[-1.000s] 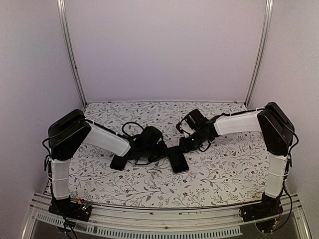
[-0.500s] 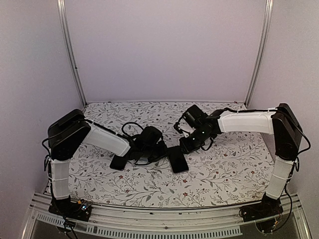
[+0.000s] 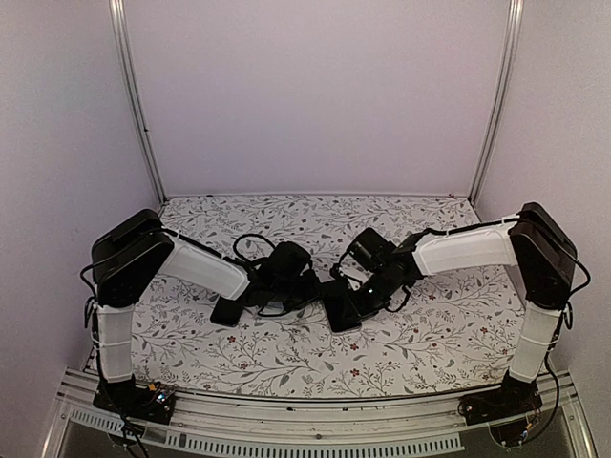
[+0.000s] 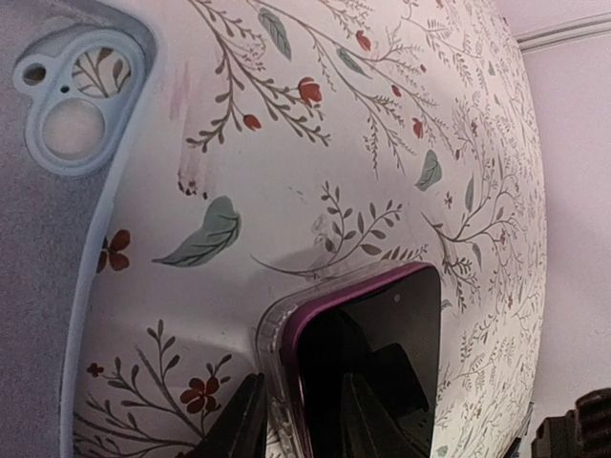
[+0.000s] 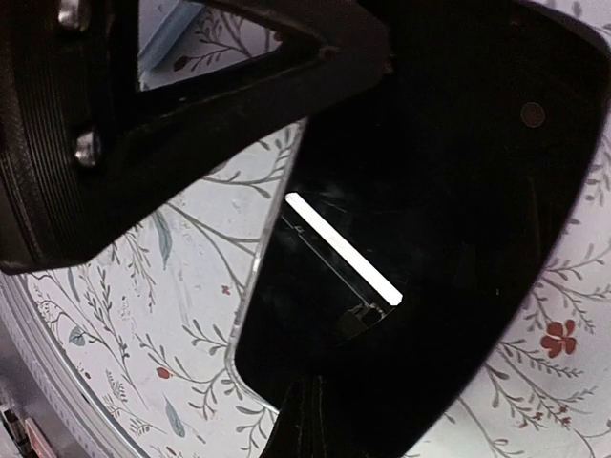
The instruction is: Put the phone into the phone case
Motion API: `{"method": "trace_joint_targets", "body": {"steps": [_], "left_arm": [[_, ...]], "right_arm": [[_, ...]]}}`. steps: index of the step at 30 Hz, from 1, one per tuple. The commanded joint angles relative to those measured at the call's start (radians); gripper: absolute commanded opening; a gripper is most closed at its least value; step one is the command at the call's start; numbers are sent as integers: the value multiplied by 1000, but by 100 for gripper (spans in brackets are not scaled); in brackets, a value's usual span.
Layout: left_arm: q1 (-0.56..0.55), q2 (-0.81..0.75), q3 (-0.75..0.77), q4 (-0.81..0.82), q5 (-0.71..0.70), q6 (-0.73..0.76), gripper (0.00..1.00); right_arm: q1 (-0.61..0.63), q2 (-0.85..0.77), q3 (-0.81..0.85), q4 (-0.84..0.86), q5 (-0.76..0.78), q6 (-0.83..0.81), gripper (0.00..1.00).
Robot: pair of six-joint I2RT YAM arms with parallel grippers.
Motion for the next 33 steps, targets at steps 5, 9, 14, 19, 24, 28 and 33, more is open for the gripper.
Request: {"method": "trace_joint_targets", "body": {"steps": [5, 9, 14, 19, 24, 28, 33], "left_arm": [[-6, 3, 10, -77, 5, 34, 36], [-7, -2, 7, -80, 1, 32, 35], [-7, -2, 5, -83, -4, 28, 35], [-5, 4, 8, -87, -6, 21, 36], [-5, 10, 8, -77, -5, 13, 36], [-4, 26, 21, -81, 4, 14, 36], [-1, 44, 34, -73, 18, 16, 35]], "right_arm": [[12, 71, -24, 4, 6, 21, 0], [-17, 32, 65, -44, 51, 1, 0], [-124, 1, 163, -60, 126, -14, 31], [-156, 109, 243, -73, 109, -43, 39], [-157, 184, 281, -50, 31, -45, 29], [-158, 207, 255, -45, 16, -34, 26], [-151, 185, 181, 38, -101, 3, 12]]}}
